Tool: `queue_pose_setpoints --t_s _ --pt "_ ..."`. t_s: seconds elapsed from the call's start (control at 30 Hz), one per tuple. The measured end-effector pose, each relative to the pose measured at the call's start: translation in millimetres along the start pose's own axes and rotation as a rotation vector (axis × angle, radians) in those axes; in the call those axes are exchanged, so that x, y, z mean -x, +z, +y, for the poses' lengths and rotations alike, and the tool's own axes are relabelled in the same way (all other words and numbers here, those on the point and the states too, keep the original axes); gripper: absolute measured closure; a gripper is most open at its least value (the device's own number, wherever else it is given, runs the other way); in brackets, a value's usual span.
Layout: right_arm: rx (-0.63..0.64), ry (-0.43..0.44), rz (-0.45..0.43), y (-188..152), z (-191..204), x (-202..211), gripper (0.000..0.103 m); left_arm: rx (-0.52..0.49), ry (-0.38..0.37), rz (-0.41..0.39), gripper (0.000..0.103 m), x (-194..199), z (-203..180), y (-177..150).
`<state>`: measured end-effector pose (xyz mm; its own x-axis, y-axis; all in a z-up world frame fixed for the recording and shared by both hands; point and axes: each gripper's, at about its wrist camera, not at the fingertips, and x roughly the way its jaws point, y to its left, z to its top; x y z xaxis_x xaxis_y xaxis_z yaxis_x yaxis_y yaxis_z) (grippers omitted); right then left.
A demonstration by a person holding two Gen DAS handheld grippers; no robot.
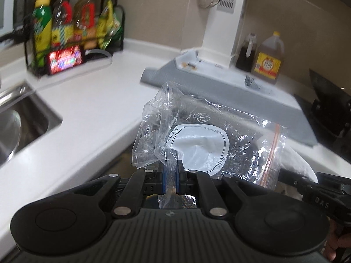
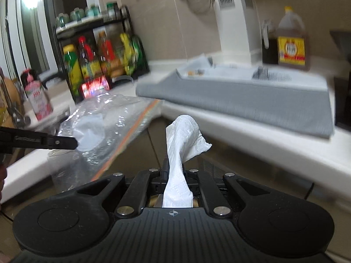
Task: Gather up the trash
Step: 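Carry the zip bag and tissue down toward the bin with both tools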
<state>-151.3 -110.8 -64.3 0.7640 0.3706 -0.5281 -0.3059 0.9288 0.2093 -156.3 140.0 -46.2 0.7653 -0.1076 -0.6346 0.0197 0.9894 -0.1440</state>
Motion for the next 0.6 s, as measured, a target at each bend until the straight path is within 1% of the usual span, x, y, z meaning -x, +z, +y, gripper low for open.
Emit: queue_pose_setpoints --t_s 0.13,0.27,0.4,0.6 --pt "0.0 -0.019 0.019 -5 2 -3 0.097 0.012 0.016 0.032 0.095 -3 7 -19" --pt "0.013 -0.029 0.043 -8 5 -7 0.097 0.019 0.027 0.068 0.095 -10 11 -31" --pt "0.029 -0.032 0.064 -11 9 -12 0.097 0.016 0.018 0.098 0.095 -17 10 -37" --pt "0.05 -0.037 0.076 -11 13 -16 0.097 -0.003 0.012 0.109 0.095 -23 8 -36"
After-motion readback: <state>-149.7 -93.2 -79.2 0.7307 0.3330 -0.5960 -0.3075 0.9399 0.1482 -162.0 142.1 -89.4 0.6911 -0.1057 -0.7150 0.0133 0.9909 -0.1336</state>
